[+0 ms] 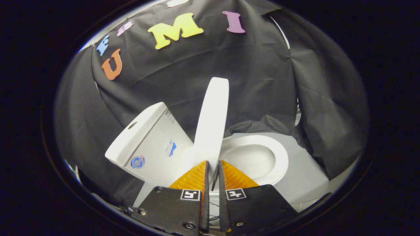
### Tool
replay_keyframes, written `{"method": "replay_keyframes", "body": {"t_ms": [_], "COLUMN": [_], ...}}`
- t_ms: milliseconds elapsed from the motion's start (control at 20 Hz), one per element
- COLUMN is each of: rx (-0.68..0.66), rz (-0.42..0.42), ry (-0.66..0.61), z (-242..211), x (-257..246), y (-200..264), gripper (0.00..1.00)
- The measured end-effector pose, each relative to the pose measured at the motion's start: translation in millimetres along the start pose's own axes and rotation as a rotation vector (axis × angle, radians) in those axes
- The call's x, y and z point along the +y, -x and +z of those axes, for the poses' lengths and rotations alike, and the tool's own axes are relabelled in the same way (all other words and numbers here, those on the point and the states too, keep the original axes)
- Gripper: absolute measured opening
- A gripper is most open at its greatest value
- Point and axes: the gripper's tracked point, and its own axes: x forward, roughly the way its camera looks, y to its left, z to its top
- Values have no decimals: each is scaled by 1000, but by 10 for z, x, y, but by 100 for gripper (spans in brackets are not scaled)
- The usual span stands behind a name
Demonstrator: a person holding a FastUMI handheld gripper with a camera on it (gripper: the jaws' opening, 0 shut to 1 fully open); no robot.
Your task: Open the toilet lid.
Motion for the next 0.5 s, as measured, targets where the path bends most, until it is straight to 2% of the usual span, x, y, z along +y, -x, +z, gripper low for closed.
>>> {"method": "replay_keyframes", "body": {"t_ms": [500], "rx": [-14], "rz": [34], "ry": [101], "z": [42], "x": [598], "y": [-35], "gripper": [15]}}
